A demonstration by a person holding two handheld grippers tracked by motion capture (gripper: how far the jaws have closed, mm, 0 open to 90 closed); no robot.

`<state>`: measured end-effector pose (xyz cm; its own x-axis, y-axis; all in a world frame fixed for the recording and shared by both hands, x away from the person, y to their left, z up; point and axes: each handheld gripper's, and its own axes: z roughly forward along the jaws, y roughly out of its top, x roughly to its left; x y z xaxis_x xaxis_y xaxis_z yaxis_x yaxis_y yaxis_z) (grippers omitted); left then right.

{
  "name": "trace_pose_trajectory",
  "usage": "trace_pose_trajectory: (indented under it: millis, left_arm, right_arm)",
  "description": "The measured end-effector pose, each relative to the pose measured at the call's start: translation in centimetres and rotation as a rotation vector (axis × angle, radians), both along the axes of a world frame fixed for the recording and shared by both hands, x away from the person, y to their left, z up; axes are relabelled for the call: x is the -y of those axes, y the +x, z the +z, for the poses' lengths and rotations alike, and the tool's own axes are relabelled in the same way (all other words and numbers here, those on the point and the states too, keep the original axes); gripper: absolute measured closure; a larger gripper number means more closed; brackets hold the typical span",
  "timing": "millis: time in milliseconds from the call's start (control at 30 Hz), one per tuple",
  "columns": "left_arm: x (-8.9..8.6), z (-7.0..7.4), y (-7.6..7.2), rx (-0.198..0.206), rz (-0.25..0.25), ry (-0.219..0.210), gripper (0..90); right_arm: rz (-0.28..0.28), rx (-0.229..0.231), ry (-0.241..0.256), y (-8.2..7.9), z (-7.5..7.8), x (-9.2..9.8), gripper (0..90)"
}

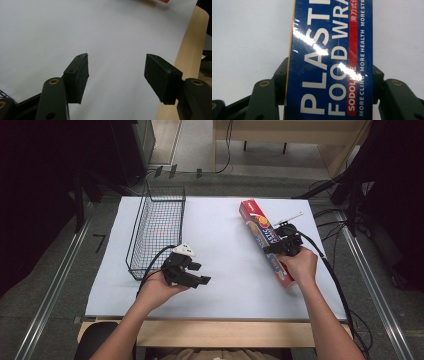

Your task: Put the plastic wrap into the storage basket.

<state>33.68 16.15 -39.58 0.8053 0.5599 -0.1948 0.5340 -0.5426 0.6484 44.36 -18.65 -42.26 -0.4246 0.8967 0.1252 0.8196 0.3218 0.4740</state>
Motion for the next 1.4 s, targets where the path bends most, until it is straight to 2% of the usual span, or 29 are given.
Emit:
trace_pose_trajectory:
  millis: [200,233,367,533,633,867,1133,1200,1333,1367,1400]
  left_arm:
    - [0.0,0.0,0.0,-0.001,-0.004,0.0,36.0]
    - [0.0,0.0,-0.1,-0.018,-0.006,-0.007,36.0]
    - [0.2,0.3,-0.3,0.0,-0.021,-0.007,36.0]
    - [0.0,0.4,-0.3,0.007,-0.022,-0.004,35.5]
    - [-0.4,0.4,-0.2,0.013,-0.018,0.001,35.3]
    - [-0.6,0.6,-0.3,0.027,-0.029,0.001,34.9]
    - [-0.8,0.7,-0.3,0.023,-0.043,0.013,34.8]
    - [-0.8,0.7,-0.3,0.026,-0.042,0.006,34.8]
    - [-1.0,0.9,-0.3,0.031,-0.048,0.004,34.4]
    - [-1.0,0.9,-0.3,0.031,-0.048,0.004,34.3]
    - [-1.1,0.9,-0.3,0.033,-0.049,0.0,34.2]
  right_arm:
    - [0.037,0.015,0.007,-0.6,0.7,0.4,41.2]
    - [0.058,0.022,0.013,-0.9,0.9,0.5,41.3]
    - [0.111,0.027,0.004,-1.5,1.1,0.4,41.3]
    - [0.16,0.034,0.019,-2.4,1.3,0.3,41.2]
    - [0.188,0.015,0.044,-3.0,1.4,0.4,41.2]
    - [0.251,0.009,0.038,-3.9,1.6,0.5,41.2]
    - [0.358,0.023,0.016,-5.5,1.4,0.4,41.2]
    - [0.395,0.048,-0.006,-5.9,1.4,0.2,41.2]
    - [0.493,0.051,0.016,-6.4,1.5,0.0,41.2]
    - [0.493,0.051,0.016,-6.4,1.5,0.0,41.2]
    - [0.536,0.058,0.007,-6.8,1.4,-0.2,41.2]
